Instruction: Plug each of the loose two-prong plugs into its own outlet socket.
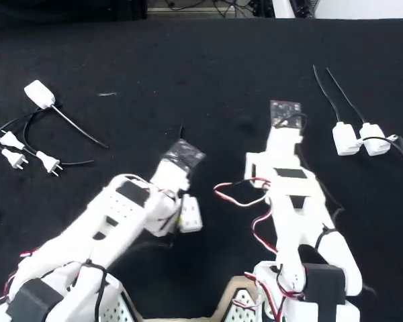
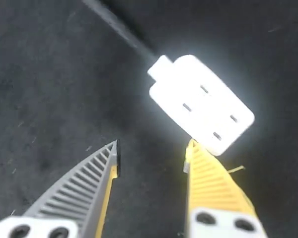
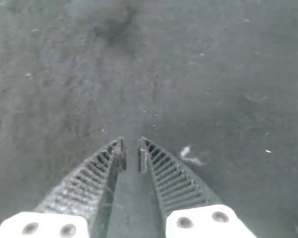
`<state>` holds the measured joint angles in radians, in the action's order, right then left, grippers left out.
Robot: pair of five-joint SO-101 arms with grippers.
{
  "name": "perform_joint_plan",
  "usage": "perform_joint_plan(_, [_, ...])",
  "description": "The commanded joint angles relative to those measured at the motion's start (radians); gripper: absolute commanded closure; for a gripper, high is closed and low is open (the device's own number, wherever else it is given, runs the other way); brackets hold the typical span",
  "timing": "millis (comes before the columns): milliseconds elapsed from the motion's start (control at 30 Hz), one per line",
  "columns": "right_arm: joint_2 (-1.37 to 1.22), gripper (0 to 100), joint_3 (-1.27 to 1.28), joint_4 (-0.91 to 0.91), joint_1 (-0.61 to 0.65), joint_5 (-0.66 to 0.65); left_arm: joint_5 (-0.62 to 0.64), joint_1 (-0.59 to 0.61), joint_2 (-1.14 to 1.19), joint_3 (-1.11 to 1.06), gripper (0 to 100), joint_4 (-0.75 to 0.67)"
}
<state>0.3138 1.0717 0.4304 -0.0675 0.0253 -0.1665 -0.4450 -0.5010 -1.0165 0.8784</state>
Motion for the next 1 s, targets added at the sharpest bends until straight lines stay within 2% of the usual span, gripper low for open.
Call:
perform_joint_plan(0, [0.004, 94.9, -0.061, -0.026, -0.044, 0.023, 0.071, -0.045, -0.014, 0.039, 78, -0.052])
perform_joint_plan(200, [0.002, 94.9, -0.062, -0.026, -0.04, 0.055, 0.072, 0.097, -0.012, 0.24, 78, 0.103])
perform_joint_plan(267, [0.002, 94.9, -0.062, -0.026, -0.038, 0.055, 0.08, 0.154, -0.002, 0.309, 78, 0.107])
perform_joint_plan(433, [-0.001, 94.9, -0.062, -0.026, -0.037, 0.055, 0.233, 0.196, 0.061, 0.326, 78, -0.074])
perform_joint_plan(633, [-0.002, 94.9, -0.062, -0.026, -0.037, 0.055, 0.316, 0.174, 0.322, 0.366, 78, -0.304])
perform_joint_plan(800, [-0.002, 94.9, -0.062, -0.026, -0.037, 0.055, 0.328, 0.182, 0.511, 0.473, 78, -0.327])
perform_joint_plan(967, [-0.002, 94.9, -0.062, -0.026, -0.035, 0.055, 0.324, 0.213, 0.551, 0.498, 78, -0.327])
